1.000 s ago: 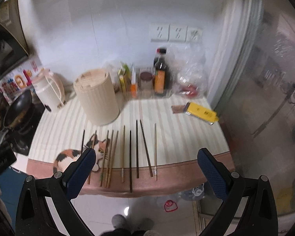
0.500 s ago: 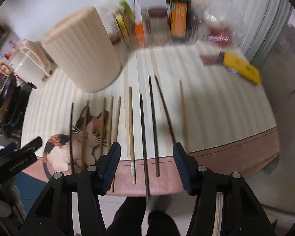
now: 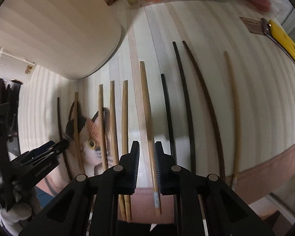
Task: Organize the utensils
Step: 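Lower both tools onto the row of chopsticks on the cat mat, then grasp a light wooden chopstick with the right tool while the left tool grasps a dark chopstick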
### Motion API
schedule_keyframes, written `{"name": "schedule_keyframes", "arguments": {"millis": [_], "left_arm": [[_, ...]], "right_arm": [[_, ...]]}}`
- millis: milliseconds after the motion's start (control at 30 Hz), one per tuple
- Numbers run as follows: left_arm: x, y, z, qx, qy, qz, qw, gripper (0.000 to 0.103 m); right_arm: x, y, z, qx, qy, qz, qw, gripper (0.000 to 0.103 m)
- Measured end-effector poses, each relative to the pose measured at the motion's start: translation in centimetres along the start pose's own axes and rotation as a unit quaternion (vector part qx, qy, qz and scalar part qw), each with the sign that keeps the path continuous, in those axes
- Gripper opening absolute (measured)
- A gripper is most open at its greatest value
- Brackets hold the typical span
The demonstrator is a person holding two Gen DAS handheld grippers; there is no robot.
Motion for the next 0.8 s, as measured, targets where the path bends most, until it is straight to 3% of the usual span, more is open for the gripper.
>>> {"name": "schedule_keyframes", "arguments": {"millis": [100,233,367,500,800], "left_arm": [[0.0,0.4,-0.4,0.013,0.003,-0.001,0.9999,0.005],[-0.2,0.2,-0.8,0.02,0.005,-0.009,0.9997,0.004],[-0.4,-1.1,-0.7,0.025,0.004,0.001,0.9997,0.004],[-0.7,-2.5,-0.8,0.03,-0.003,0.015,0.9994,0.004],[-0.6,-2.2,-0.6,0.049,-0.003,0.003,0.9988,0.008]], "right_arm": [[1.2,-0.7,-1.0,-0.005,-0.012,0.027,1.0,0.017],[2.8,-1.4,-1.4,-0.015,-0.03,0.072,0.997,0.017],[3.1,-2.2,-1.2,-0.018,-0.029,0.112,0.993,0.007],[3.6,-3.5,0.2,-0.015,-0.051,0.102,0.993,0.007],[4.4,-4.6,1.7,-0.003,-0.067,0.118,0.991,0.008]]}}
Point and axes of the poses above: each gripper's, at about its wrist camera, not at the fingertips, and x roughly the way its jaws point, y to its right, z to its underside, the point moved 6 cm from there along x, roughly the way its jaws point, and after that the axes turned 8 degrees about -y, right-handed, at the moved point
